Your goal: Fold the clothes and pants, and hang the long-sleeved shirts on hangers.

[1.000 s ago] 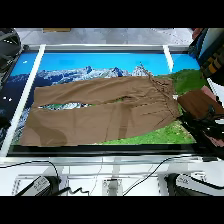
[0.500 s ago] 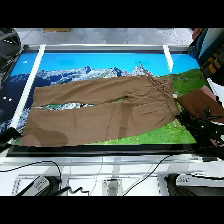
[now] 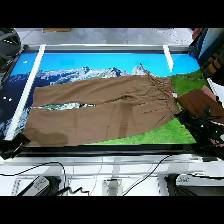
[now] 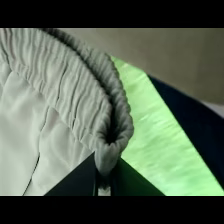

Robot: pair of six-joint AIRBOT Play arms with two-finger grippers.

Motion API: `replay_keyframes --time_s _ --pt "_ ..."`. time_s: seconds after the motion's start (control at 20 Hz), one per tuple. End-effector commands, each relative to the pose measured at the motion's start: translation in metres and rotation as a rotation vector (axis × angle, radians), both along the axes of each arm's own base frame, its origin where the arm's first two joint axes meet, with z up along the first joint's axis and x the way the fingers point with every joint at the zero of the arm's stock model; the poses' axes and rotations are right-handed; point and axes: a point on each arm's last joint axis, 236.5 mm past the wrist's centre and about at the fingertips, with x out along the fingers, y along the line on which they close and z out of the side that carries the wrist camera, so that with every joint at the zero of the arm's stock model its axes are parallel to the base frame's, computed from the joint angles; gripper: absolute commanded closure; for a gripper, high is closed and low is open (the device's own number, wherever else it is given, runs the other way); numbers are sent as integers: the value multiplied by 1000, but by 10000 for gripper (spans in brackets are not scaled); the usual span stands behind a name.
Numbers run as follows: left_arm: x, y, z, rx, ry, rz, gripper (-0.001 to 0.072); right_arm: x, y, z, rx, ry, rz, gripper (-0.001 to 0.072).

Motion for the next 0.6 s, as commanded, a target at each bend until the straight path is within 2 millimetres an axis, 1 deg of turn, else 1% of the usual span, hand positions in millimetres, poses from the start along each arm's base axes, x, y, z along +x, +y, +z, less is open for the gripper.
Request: replay_keyframes --time_s 0.0,0.1,0.15,0.2,0.3,0.35,0.4,0.55 --pt "21 9 -6 42 -109 87 175 0 6 3 24 -4 13 680" --pt "32 10 -7 69 -131 77 175 0 9 4 33 -6 23 680" --pt "38 12 -6 90 -146 69 223 -1 11 4 38 -6 33 681" --pt "45 14 -5 115 -162 59 327 -2 14 5 45 -6 44 681" --pt "55 17 -1 154 -189 47 565 -5 17 8 35 -7 71 681" --pt "57 17 0 162 -194 41 615 -6 17 12 17 -10 88 681" --pt "58 18 0 169 -197 40 689 -8 18 17 -4 -16 104 681" --pt "60 23 5 188 -203 35 688 -19 14 38 -124 -17 171 681"
